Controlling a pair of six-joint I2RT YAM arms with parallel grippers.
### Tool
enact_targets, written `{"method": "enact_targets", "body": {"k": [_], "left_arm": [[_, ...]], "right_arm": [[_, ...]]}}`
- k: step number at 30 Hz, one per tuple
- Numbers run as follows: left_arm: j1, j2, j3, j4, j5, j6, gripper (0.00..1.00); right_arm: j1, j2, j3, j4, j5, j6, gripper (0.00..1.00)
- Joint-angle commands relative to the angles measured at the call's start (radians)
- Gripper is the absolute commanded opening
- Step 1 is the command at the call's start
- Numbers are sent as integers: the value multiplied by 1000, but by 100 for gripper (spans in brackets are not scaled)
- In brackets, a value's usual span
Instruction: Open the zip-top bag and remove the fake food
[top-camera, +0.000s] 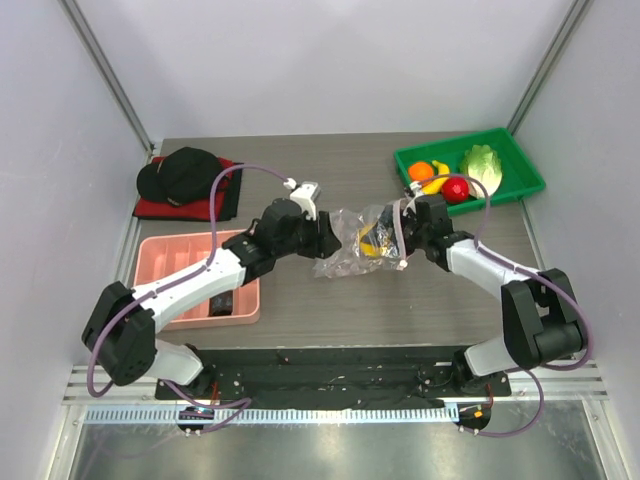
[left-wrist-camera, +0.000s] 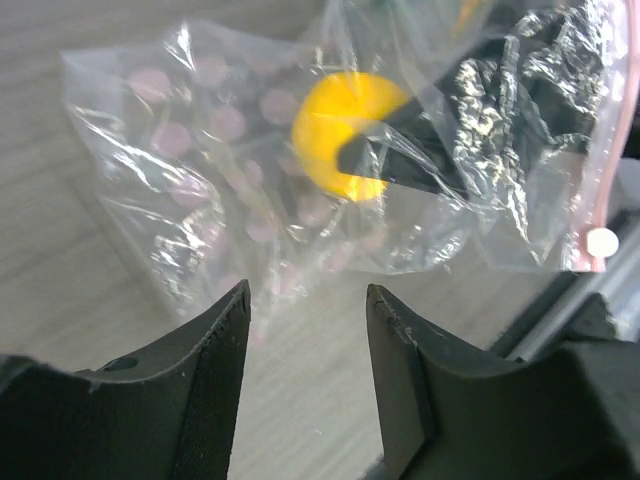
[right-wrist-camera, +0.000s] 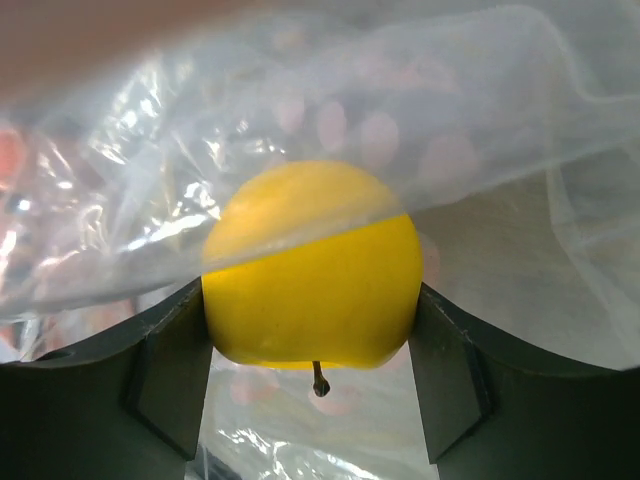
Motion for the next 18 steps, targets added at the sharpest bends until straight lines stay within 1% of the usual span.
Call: {"method": "enact_targets", "body": {"k": [1,2,3,4,5,7,8,10,11,12,13,14,15,16,17,18], "left_arm": [[-39,-66,14,84,98,-101,51],[-53,-69,27,91,87,-114,55],[-90,-71,57,96,72,-118,56],[-111,-69,76,95,11,-112,57],[-137,-69,94,95,-14,-101,57],[-202,-68,97,101,-52,-50,57],[-217,-71,94,101,-93,-38,58],[-259,-103,38,108,-164,-18,62],[-266,-115,3,118,-239,-19,61],[-276,-131,-68,130,-290,-35,58],[-276,-154,-111,147,-342,-132,44],[-276,-163,-146,159,-433,-185,35],[-276,-171,-219,183,-449,-220,27],[-276,-174,-249,263,-454,-263,25],[-274,-159,-268,288,-463,-280,24],[-274,-143,-272,292,-476,-292,20]], "right_arm": [[58,-48,106,-442,102,-132,13],[89,-64,119,-471,125,-132,13],[112,-90,129,-488,195,-130,13],[129,-101,143,-506,220,-130,13],[147,-112,163,-526,234,-124,13],[147,-149,163,-510,233,-110,13],[149,-155,168,-503,231,-104,13],[147,-170,189,-522,225,-98,13],[147,-178,194,-523,222,-93,13],[147,-184,202,-532,227,-95,13],[149,-192,217,-552,233,-100,12],[147,-197,223,-556,239,-107,12],[149,-200,228,-560,244,-133,11],[150,-209,223,-557,238,-144,11],[152,-215,215,-550,225,-152,11],[152,-221,206,-540,207,-156,11]]}}
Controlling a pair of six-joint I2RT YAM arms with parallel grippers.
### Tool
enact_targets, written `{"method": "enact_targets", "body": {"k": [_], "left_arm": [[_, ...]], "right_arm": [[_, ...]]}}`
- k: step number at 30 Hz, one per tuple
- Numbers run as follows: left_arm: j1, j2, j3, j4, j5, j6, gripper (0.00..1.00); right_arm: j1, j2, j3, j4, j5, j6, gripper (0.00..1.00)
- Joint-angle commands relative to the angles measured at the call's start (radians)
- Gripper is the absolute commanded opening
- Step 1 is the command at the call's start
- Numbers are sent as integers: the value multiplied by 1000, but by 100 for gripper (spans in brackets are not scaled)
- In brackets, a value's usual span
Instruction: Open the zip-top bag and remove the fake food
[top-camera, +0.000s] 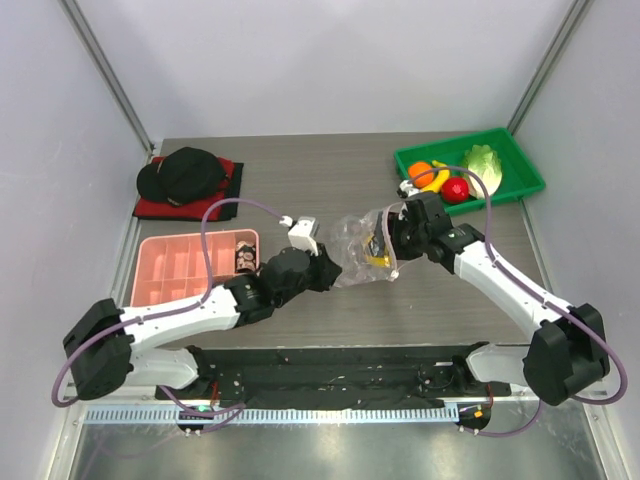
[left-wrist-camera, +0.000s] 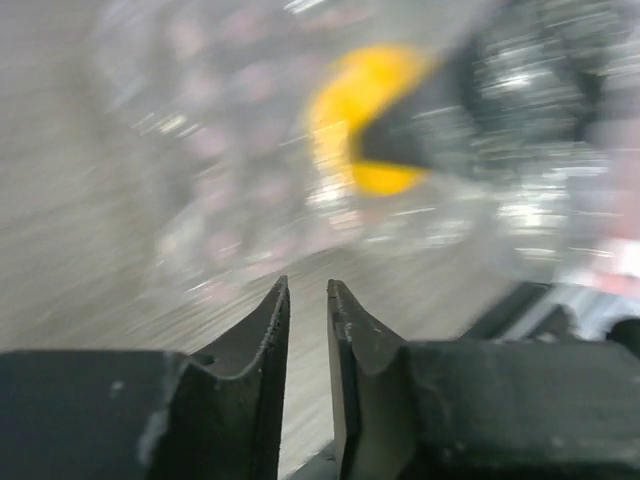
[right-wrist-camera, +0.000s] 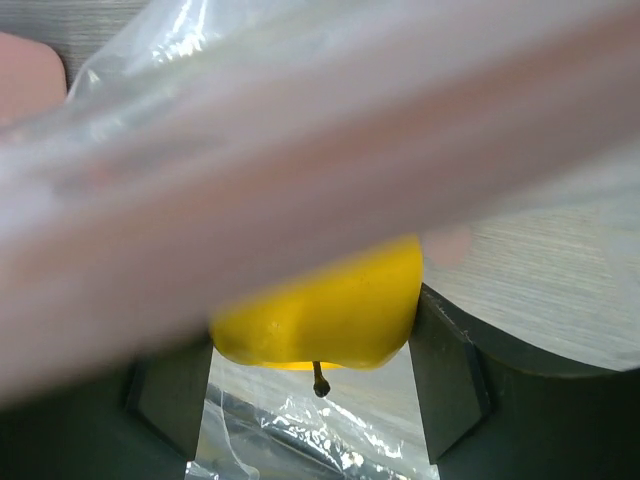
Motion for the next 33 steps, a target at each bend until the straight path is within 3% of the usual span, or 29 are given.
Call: {"method": "enact_targets", "body": {"k": [1,4,12,21,27,33], "left_arm": [[11,53,-36,85,-171,-127,18],[19,145,47,48,-143,-101,11],[97,375,117,132,-42,-94,8],[109,616,142,278,49,-125,5],[157,682,220,109,59,-174,4],[200,780,243,74,129,-220,4]], "right_arm": [[1,-56,2,15,-48,-43,11],[1,-80,-35,53,-73,-17,11],[1,-48,-57,95,-148,12,8],[3,-50,-28,95,-163,29,6],[1,-71,21,3,-145,28,6],[3,-136,123,-189,-67,-3,6]]}}
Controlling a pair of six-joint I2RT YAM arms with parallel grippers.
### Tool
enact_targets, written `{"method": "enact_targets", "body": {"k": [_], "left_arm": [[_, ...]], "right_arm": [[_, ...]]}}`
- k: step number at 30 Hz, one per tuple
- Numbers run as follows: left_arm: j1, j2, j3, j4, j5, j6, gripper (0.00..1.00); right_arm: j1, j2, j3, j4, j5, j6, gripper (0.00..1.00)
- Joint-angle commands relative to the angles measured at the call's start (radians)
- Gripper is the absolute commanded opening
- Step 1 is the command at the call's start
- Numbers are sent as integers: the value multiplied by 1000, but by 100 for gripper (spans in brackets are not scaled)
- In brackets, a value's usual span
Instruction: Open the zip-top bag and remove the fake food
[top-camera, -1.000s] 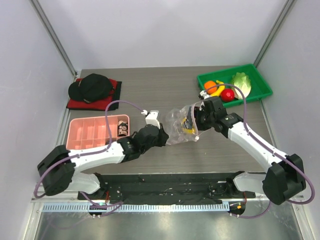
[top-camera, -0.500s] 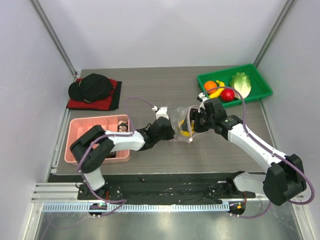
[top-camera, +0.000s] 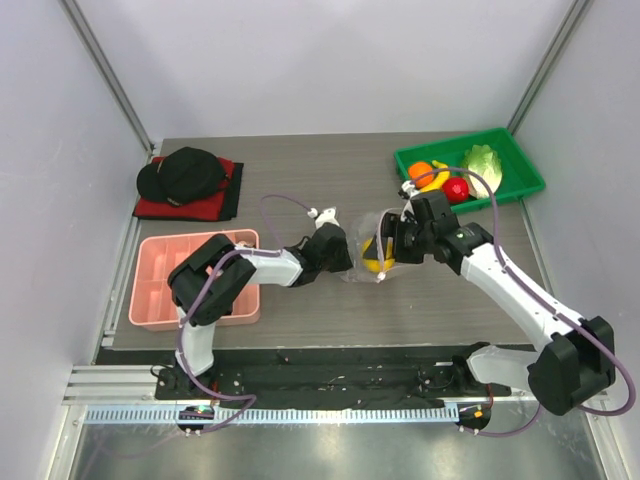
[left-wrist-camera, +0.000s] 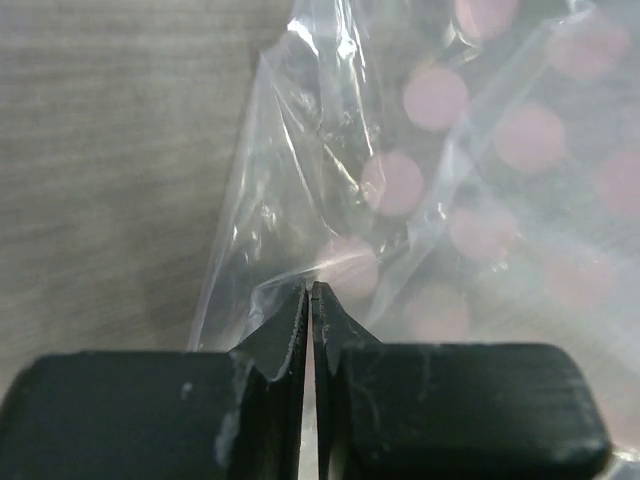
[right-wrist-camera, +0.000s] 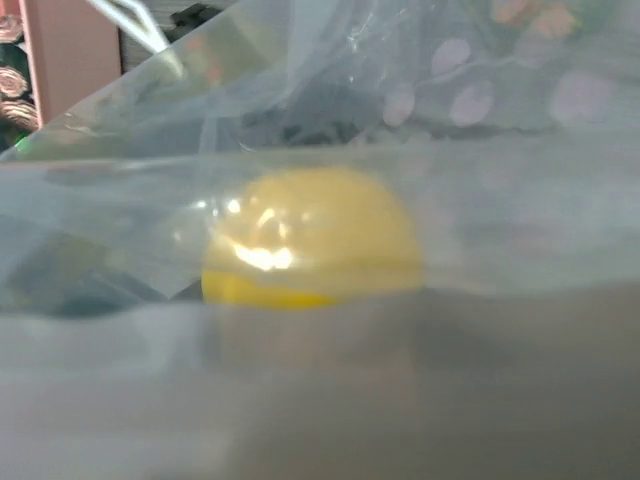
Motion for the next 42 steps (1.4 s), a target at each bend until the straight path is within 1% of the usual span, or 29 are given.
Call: {"method": "enact_targets", "body": {"k": [1,3,8,11,14,15,17,18,19,21,22,23,25,26,27,28,29,31,32,34,35,36,39,42], "left_arm": [[20,83,19,-97,26,-18,3],[20,88,19,-105,17,-13,3],[20,89,-16,-92,-27,2,3],[21,97,-21,-95,-44,28,3],[12,54,-24,-124,-86,62,3],[11,18,-25,-146,-86,93,3],[11,-41,-31,-167,-76,114,8],[6,-74,-54,-164,-61,137,12],[2,-158,-65,-166,-47,151,22],[-14,-240,-76,-183,14,186,34],[-21,-313,-79,-203,28,189,41],[-31,-360,-85,-201,73,199,46],[-54,-427,-97,-200,112,203,53],[-60,-488,-99,-195,124,203,54],[-69,-513,-103,-194,167,203,56],[-90,-541,-108,-183,169,211,59],[-97,-581,-108,-175,174,216,60],[-109,-605,-97,-166,186,219,63],[-115,-612,-68,-166,193,223,63],[-120,-606,-27,-187,187,231,71],[-123,-598,7,-193,189,245,71],[-126,-590,24,-198,180,248,75],[-133,-560,80,-221,152,249,75],[-150,-532,133,-264,94,268,75]], "right_arm": [[1,-89,111,-111,49,-10,5],[3,-105,150,-158,72,-9,5],[1,-131,226,-260,185,-6,2],[3,-144,233,-287,199,-18,2],[3,-169,223,-307,205,-24,2],[1,-183,220,-306,201,-29,2],[3,-190,205,-292,197,-41,2],[1,-190,202,-289,207,-46,2],[3,-190,199,-287,210,-47,2],[-1,-197,185,-272,216,-52,1],[1,-198,180,-263,217,-53,1],[1,-201,173,-243,217,-53,1],[-1,-201,165,-228,211,-53,1],[-1,-194,162,-217,205,-53,1],[-2,-192,159,-208,199,-55,1],[-2,-189,148,-189,184,-55,2],[-4,-189,145,-180,178,-55,1],[-4,-187,138,-166,167,-50,2],[-4,-186,133,-157,161,-50,1],[-5,-184,130,-154,150,-46,1],[-4,-186,131,-152,141,-44,1],[-5,-187,133,-151,136,-44,2],[-5,-194,134,-149,130,-44,1],[-4,-192,139,-151,130,-47,1]]}}
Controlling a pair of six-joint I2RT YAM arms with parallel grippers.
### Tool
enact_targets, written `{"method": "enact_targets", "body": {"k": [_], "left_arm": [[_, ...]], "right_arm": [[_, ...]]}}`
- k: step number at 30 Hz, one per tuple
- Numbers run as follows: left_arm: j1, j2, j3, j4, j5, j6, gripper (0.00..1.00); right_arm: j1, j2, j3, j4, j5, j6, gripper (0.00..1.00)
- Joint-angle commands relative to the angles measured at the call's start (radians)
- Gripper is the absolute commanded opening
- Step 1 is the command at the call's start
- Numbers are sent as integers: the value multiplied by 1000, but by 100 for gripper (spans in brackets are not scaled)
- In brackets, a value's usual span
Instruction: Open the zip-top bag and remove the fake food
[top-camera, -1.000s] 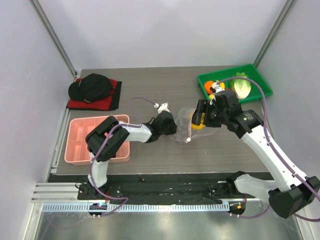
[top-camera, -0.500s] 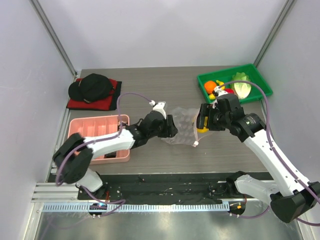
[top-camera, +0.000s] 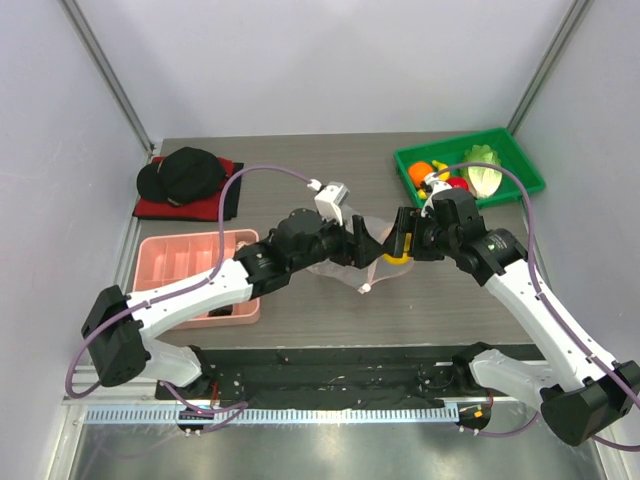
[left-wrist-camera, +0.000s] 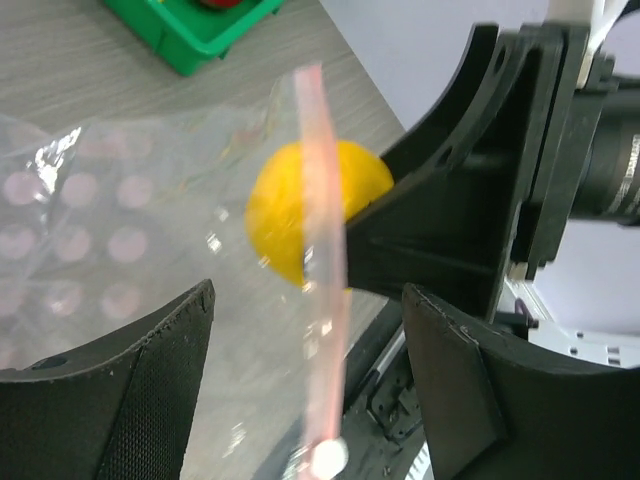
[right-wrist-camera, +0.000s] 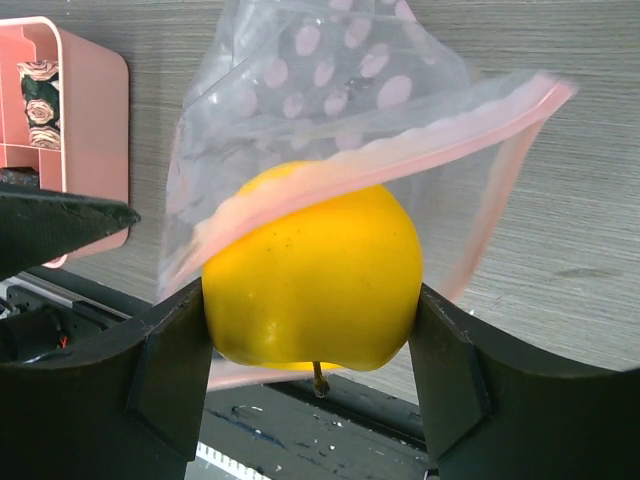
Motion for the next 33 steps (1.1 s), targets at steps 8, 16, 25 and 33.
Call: {"method": "enact_targets", "body": {"k": [8,16,25,33], "left_arm": [[-93,67,165,-223,-294,189,69],[-135,107,119,-262,-441,318,76],[-170,203,154,-280,-494,301,71],[-274,53,-19,-237,-486,197,73]], "right_arm": [[-6,1,0,49,1,-3,1],[-182,-12,20,-18,201,-6,1],[-469,136,26,201,163,15,1],[-511,445,192,535,221,9,14]]}}
